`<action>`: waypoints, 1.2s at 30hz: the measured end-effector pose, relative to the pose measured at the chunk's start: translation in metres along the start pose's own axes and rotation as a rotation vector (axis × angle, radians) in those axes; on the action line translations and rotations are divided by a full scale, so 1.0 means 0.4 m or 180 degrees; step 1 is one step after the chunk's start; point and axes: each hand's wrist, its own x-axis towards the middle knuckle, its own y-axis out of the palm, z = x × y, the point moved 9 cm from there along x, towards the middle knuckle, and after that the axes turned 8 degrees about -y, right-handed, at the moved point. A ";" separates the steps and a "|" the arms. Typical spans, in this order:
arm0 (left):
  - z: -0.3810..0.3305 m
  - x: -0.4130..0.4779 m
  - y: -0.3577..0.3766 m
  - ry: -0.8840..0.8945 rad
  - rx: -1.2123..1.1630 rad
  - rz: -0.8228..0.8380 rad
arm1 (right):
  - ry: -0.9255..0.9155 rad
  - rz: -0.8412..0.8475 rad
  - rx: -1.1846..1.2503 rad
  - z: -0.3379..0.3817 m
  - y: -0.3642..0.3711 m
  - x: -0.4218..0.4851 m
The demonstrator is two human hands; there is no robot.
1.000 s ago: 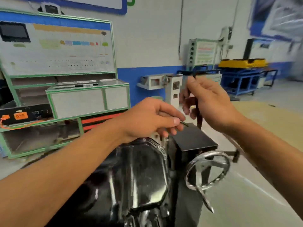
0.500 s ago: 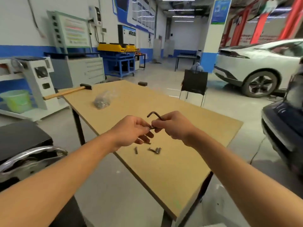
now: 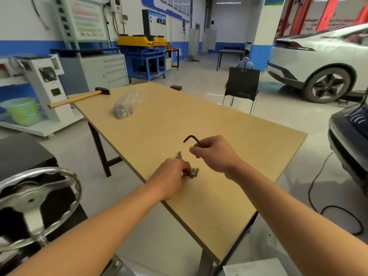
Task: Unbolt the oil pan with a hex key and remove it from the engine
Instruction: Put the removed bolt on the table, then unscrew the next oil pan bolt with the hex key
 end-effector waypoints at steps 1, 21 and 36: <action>-0.001 0.000 -0.004 0.0002 -0.0033 -0.0079 | -0.0043 -0.0006 0.0023 0.010 0.005 0.001; 0.291 -0.864 -1.016 -0.0732 -0.0880 -0.1378 | -0.3147 0.1100 0.2090 1.058 0.613 -0.362; 0.621 -1.376 -1.163 -0.1696 -0.0544 -0.2418 | -0.4563 0.2195 0.0833 1.391 1.090 -0.659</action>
